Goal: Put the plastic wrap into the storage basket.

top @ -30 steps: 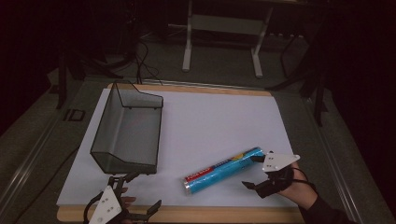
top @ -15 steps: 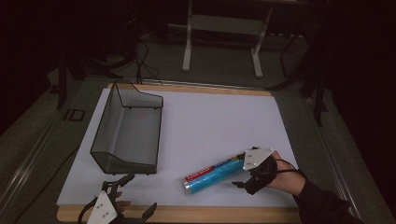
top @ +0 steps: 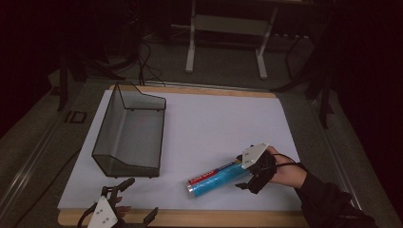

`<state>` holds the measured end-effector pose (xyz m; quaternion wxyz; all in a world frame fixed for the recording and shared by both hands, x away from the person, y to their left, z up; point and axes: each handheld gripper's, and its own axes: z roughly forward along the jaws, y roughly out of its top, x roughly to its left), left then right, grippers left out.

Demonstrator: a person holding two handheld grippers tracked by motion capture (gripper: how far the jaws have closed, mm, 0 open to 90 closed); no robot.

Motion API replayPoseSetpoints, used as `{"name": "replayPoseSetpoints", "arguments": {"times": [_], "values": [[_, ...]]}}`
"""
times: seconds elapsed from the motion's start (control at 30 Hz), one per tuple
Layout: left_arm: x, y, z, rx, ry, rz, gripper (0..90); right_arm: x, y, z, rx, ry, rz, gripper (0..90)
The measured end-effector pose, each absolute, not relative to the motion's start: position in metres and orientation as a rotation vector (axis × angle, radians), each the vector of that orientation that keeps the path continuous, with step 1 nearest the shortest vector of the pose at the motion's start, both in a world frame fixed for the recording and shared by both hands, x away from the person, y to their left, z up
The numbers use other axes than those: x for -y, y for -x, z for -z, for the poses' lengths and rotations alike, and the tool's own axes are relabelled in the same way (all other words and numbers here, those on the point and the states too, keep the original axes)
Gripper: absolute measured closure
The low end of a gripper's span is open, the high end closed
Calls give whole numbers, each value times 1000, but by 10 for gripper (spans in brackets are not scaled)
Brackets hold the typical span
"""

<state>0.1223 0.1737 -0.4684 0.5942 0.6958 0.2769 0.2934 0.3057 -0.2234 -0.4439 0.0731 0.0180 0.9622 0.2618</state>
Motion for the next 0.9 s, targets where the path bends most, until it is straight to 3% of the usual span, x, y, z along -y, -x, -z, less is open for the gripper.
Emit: {"name": "replayPoseSetpoints", "arguments": {"times": [0.5,0.9], "values": [[-173,-122,469,-636,-1625,-669,25,199,-321,433,-2926,178,-601,150],[-172,-122,469,-624,-1630,-659,25,173,-327,433,-3011,265,-325,134]]}}
